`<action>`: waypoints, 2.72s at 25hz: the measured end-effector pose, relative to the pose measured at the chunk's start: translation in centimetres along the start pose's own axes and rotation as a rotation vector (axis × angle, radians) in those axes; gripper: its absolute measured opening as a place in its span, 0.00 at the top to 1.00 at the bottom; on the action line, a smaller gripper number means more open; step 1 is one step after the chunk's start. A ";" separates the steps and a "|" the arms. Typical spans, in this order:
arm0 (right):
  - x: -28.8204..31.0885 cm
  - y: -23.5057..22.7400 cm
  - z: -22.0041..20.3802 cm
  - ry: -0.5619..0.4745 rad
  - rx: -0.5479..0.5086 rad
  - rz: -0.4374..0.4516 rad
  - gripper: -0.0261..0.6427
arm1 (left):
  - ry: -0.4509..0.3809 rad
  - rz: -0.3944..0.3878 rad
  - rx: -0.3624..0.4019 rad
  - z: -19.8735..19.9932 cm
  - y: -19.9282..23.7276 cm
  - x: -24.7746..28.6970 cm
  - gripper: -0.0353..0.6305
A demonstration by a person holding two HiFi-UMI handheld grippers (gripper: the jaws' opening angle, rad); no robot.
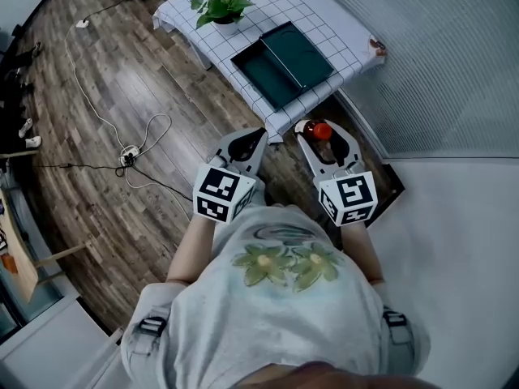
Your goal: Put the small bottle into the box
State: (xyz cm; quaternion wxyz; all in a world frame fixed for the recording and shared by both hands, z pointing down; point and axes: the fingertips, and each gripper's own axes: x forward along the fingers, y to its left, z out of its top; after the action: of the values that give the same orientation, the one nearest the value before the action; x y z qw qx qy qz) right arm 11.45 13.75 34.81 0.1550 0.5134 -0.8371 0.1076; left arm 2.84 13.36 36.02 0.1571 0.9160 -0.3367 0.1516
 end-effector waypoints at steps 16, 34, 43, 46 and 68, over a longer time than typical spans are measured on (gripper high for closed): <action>9.1 -2.0 2.3 0.041 0.022 -0.067 0.65 | 0.037 -0.062 -0.027 1.2 9.0 3.6 0.94; 15.5 -2.9 2.7 0.062 0.092 -0.167 0.65 | 0.078 -0.126 -0.046 0.7 15.9 6.4 0.94; 17.3 -3.9 2.4 0.101 0.077 -0.131 0.65 | 0.091 -0.097 -0.079 0.6 17.3 8.1 0.94; 17.8 -4.4 2.4 0.113 0.065 -0.109 0.65 | 0.088 -0.079 -0.088 1.2 17.6 8.7 0.94; 20.7 -7.3 1.1 0.136 0.033 -0.022 0.65 | 0.071 0.007 -0.112 2.6 17.9 11.5 0.94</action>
State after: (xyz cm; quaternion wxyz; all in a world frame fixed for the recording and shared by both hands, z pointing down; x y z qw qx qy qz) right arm 9.06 -6.97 41.61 0.2040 0.5166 -0.8172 0.1543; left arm -0.27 -7.16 41.44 0.2196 0.8985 -0.3421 0.1654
